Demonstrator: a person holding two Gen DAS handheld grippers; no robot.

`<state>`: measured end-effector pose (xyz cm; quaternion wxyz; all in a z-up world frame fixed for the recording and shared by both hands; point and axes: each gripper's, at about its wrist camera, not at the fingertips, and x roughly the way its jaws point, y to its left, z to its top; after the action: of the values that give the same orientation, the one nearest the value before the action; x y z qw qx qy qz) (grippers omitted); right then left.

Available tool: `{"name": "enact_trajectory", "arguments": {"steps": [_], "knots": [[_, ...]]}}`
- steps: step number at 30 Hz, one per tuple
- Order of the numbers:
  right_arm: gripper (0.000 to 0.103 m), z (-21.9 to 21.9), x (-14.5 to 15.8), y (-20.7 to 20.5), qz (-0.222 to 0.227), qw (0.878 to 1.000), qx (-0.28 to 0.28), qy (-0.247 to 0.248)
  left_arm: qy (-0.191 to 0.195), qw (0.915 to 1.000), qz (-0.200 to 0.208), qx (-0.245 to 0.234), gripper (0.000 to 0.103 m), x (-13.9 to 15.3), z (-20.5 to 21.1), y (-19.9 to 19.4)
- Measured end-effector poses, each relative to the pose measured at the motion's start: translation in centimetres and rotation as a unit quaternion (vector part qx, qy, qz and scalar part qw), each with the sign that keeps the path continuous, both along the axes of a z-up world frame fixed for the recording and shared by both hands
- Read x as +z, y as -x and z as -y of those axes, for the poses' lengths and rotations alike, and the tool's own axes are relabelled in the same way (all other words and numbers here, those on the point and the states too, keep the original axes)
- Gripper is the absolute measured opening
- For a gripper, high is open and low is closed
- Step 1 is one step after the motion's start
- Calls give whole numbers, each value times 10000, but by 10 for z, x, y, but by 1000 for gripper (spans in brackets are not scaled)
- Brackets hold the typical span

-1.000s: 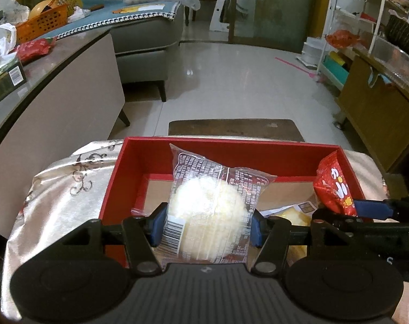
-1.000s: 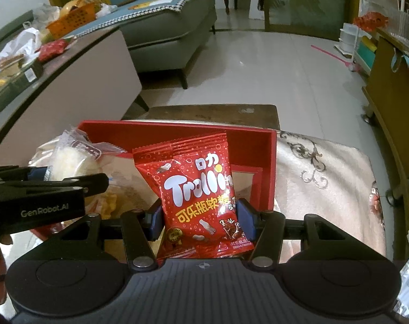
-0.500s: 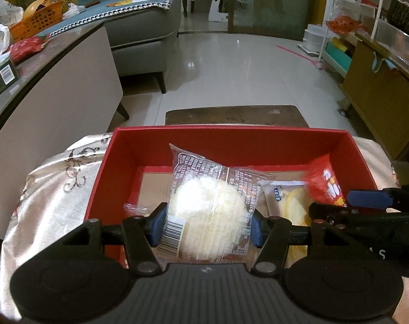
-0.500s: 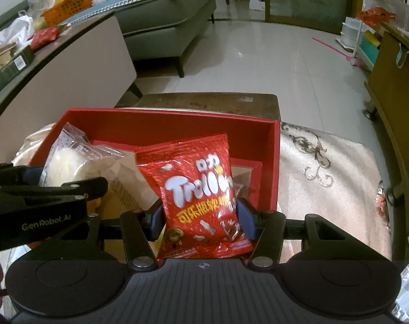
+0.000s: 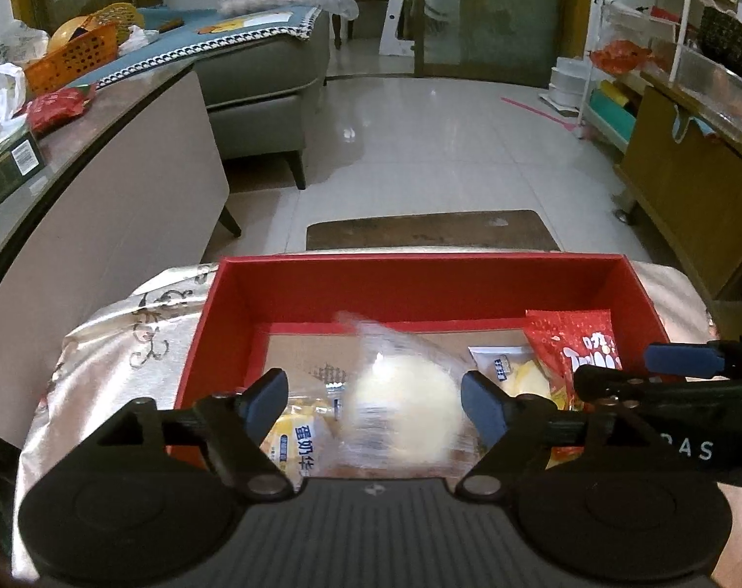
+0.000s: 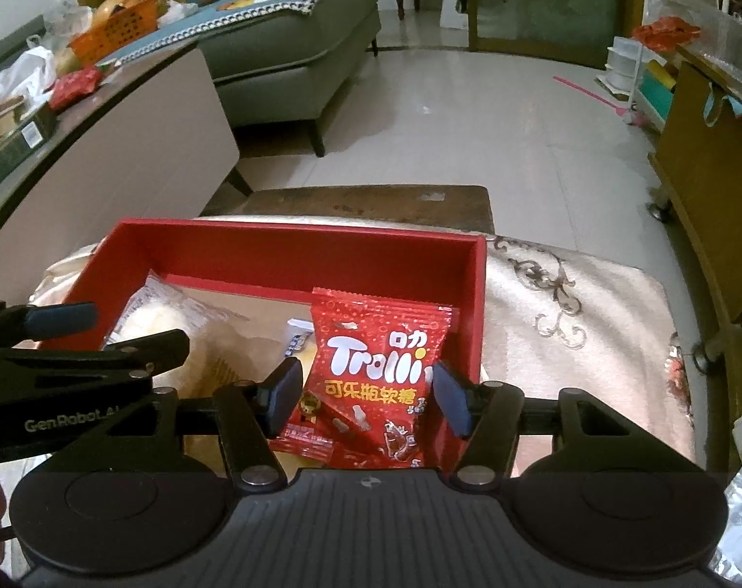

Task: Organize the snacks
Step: 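Open both tools to drop the bags into the red box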

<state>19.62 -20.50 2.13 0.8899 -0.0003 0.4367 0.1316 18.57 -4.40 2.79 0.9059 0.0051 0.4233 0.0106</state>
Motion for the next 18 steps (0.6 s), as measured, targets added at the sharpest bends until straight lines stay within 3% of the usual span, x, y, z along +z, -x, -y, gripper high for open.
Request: {"name": "enact_trajectory", "arguments": {"steps": [18], "knots": [[72, -4, 16, 19, 162, 9999, -8, -8, 8, 9999, 139, 10, 74, 16, -9, 17]]}}
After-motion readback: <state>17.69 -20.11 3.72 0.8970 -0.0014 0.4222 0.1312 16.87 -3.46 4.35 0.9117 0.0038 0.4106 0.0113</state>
